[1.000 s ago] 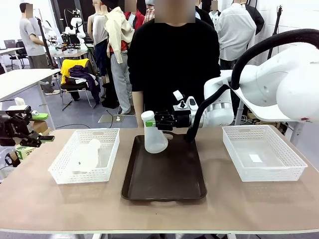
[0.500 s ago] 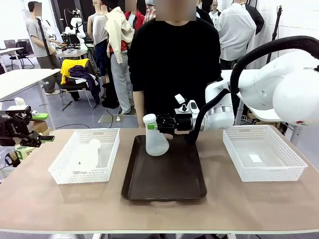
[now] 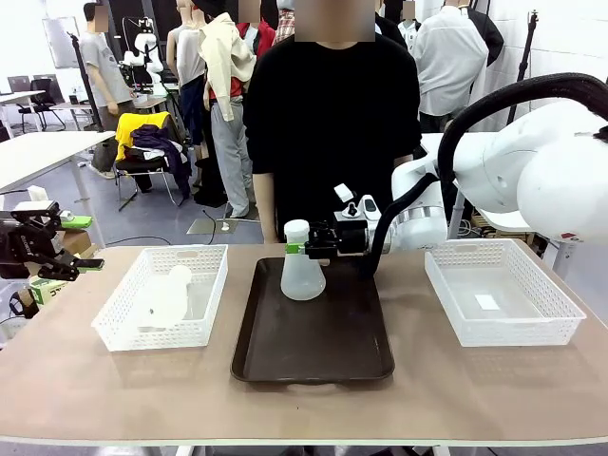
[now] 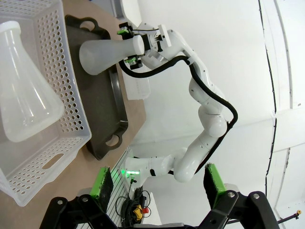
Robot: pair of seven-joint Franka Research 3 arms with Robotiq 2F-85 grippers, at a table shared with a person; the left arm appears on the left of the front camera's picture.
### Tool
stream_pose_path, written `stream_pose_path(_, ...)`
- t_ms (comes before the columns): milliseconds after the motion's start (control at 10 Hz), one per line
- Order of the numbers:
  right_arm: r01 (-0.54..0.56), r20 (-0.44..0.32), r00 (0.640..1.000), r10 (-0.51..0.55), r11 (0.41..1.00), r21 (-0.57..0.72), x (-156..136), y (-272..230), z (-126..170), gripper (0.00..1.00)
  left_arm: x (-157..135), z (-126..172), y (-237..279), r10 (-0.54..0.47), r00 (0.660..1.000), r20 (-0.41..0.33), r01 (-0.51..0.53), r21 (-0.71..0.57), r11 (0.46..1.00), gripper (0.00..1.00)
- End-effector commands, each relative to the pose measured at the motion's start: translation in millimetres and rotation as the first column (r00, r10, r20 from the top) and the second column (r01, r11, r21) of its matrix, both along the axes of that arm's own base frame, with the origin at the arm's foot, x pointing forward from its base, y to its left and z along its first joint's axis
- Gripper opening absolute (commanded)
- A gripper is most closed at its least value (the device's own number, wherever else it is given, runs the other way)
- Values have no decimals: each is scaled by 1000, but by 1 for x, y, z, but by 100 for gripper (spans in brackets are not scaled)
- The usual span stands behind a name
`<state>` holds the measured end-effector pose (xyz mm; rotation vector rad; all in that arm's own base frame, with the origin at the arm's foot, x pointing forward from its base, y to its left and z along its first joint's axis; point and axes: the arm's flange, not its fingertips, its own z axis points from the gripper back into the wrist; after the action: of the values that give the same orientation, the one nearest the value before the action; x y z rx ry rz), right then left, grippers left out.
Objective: Prepare the laboratory tools.
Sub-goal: Place the picked Big flask upright in the Handle tray as instructed by the person.
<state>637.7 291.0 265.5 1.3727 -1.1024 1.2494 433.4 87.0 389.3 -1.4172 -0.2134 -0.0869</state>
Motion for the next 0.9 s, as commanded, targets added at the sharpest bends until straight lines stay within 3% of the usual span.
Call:
stream_pose_path(0,-1,-43,999,-3,995,-98,1,-2,10,100,0,3,1,6,1000,-6,-6,-3,1000,100)
stream_pose_path(200,10,-28,999,-16,977,-212,-4,-14,27,100,0,3,1,6,1000,-6,-6,-3,1000,100)
stream_pose_path(800,24,6,1000,-23,980,-198,2,-25,41,100,0,3,1,6,1000,-6,-6,-3,1000,100)
